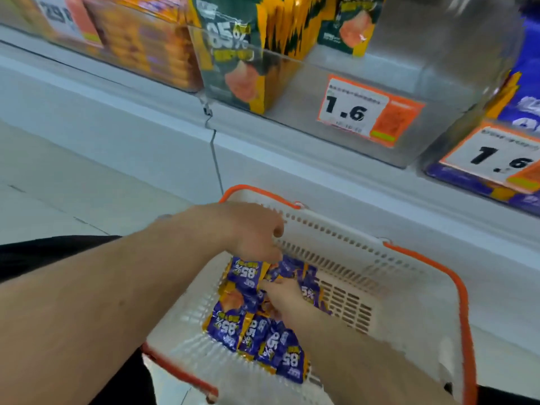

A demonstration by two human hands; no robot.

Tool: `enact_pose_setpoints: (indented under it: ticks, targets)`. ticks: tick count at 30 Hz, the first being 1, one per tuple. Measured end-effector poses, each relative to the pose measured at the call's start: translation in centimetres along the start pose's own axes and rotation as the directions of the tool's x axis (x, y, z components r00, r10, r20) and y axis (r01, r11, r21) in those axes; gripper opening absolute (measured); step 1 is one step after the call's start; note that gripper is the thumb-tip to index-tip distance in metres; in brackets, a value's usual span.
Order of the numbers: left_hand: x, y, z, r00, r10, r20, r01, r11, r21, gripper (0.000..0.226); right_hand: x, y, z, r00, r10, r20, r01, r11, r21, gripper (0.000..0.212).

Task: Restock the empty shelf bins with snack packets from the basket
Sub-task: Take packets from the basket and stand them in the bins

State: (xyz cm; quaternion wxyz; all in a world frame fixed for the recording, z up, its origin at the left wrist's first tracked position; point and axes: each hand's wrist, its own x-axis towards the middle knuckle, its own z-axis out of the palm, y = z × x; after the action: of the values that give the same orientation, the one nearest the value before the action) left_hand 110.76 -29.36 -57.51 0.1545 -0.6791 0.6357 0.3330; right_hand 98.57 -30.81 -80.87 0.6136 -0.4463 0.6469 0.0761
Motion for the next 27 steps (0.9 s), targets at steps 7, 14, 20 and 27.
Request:
enact_pose_setpoints:
  ticks: [7,14,20,27]
  targets:
    - [1.3,-1.8,0.7,0.999,-0.02,0.046,0.02,1.0,-0.011,0.047,3.8,-0.2,5.1,0.993,0.118,-0.008,-0.116,0.986,0.12,0.052]
    - [1.3,-0.6,0.3,1.0,0.001,-0.019,-0.001,1.0,-0.014,0.051,-2.7,-3.7,-3.7,0.919,-0.394,0.02,0.352,0.795,-0.494,0.026]
    - [0.9,2.5,1.3,0.983,0.043,-0.177,-0.056,0.996,-0.071,0.066,-13.8,-7.4,-14.3,0.753,-0.636,0.168,0.539,0.449,-0.713,0.014]
    - [1.8,11.7,1.0,0.895,0.21,-0.393,-0.341,0.892,-0.299,0.019,-24.0,-7.0,-24.1,0.61,-0.789,0.075,0.577,0.378,-0.723,0.019]
